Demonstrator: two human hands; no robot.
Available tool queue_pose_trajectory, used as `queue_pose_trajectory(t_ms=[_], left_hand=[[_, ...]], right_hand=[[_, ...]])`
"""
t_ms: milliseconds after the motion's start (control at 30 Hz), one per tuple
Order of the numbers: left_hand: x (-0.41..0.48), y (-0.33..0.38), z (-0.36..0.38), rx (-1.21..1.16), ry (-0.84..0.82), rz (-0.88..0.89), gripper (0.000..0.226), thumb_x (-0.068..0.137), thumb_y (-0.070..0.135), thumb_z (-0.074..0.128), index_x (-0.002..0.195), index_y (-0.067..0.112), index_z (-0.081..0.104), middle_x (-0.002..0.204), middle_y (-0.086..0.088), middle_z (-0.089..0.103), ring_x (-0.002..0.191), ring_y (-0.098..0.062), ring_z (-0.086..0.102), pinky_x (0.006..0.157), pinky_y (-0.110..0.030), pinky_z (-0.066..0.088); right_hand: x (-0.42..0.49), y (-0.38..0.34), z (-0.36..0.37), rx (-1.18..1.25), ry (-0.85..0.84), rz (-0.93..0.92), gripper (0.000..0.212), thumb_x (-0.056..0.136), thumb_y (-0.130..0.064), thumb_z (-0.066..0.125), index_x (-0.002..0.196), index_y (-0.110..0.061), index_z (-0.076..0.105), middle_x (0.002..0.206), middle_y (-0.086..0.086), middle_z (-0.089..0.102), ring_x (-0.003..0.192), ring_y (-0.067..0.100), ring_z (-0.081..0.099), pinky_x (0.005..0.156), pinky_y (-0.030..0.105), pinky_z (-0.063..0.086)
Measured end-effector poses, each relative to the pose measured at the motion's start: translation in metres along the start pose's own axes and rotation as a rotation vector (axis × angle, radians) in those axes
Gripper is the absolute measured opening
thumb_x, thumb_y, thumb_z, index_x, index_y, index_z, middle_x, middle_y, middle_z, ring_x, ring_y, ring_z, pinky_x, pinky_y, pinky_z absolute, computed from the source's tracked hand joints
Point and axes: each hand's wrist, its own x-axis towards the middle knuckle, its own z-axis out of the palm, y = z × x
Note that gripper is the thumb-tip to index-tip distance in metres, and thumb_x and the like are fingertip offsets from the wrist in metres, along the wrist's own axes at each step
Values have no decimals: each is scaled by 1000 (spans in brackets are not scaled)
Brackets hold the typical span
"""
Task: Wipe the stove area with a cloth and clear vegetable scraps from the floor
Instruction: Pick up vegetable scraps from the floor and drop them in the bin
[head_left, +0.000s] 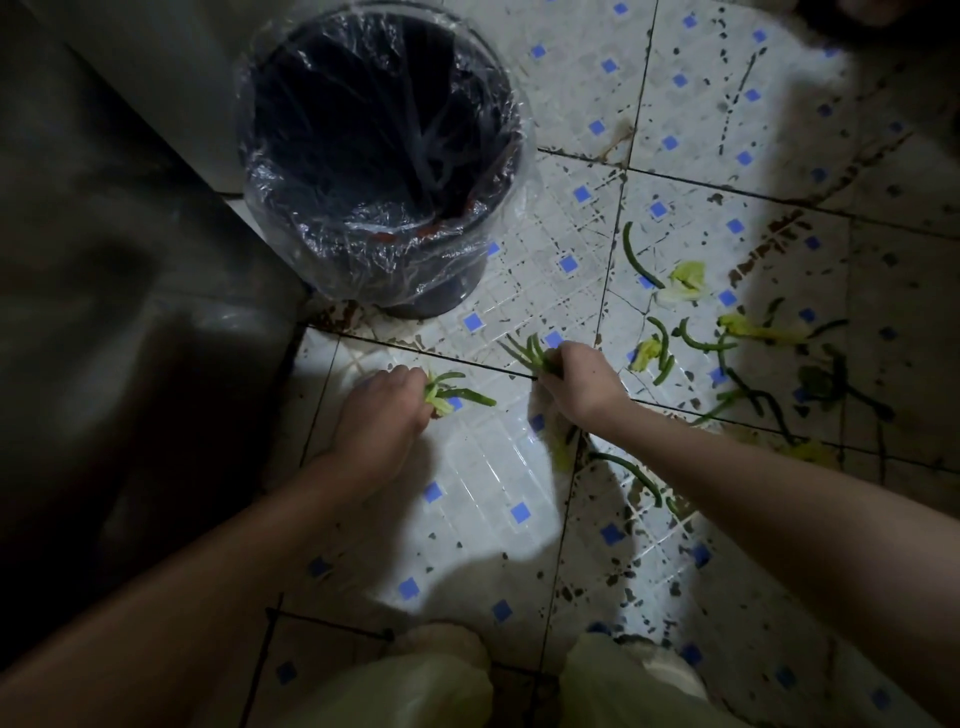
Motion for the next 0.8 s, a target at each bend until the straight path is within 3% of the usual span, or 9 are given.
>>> queue_pose_trajectory(t_ms=[133, 267, 367, 433, 500, 600, 800], left_hand=[[3, 3, 1, 43, -42, -30, 24, 96, 28, 46, 113, 12, 51, 113, -8, 55, 104, -27, 51, 82, -35, 36], [8, 8, 1, 81, -77, -35, 29, 97, 30, 42, 119, 12, 48, 119, -8, 52, 112, -27, 48, 89, -38, 37], [7, 10, 2, 72, -87, -16, 30, 97, 30, 42, 121, 12, 48, 120, -8, 53, 112, -28, 48, 89, -39, 38], [6, 10, 2, 69, -87, -6, 30, 97, 29, 43, 121, 11, 49, 119, -9, 53, 111, -28, 49, 88, -40, 39], [6, 9, 3, 70, -85, 3, 31, 96, 29, 44, 120, 10, 49, 118, -9, 53, 110, -29, 49, 87, -40, 39], [3, 6, 5, 74, -79, 8, 29, 96, 30, 46, 116, 10, 51, 114, -10, 54, 106, -29, 50, 85, -40, 38], [-2, -3, 7, 49, -29, 23, 23, 92, 26, 53, 104, 7, 55, 103, -13, 57, 96, -33, 53, 77, -41, 39]], right_hand=[[-7, 13, -12, 90, 60, 64, 16, 94, -19, 55, 94, -4, 59, 87, 10, 57, 79, 26, 55, 68, 32, 46], [-23, 20, -10, 119, -6, 118, 27, 93, -15, 56, 67, -9, 52, 66, 5, 53, 68, 26, 57, 54, 23, 36], [-32, 17, 2, 144, -66, 119, 34, 92, -18, 59, 60, -18, 48, 60, -4, 50, 54, 9, 49, 41, 18, 30], [-35, 12, 10, 142, -121, 81, 22, 91, -15, 59, 70, -14, 61, 66, -1, 59, 59, 9, 57, 47, 17, 41], [-37, 9, 15, 112, -154, 49, 12, 91, -13, 58, 90, -10, 70, 81, 9, 68, 75, 21, 65, 64, 27, 52], [-37, 9, 18, 79, -158, 40, 13, 90, -10, 58, 92, -10, 71, 85, 12, 69, 82, 27, 65, 76, 37, 55], [-37, 8, 24, 40, -67, 33, 15, 84, -10, 64, 70, -11, 61, 73, 10, 64, 71, 27, 63, 61, 33, 53]])
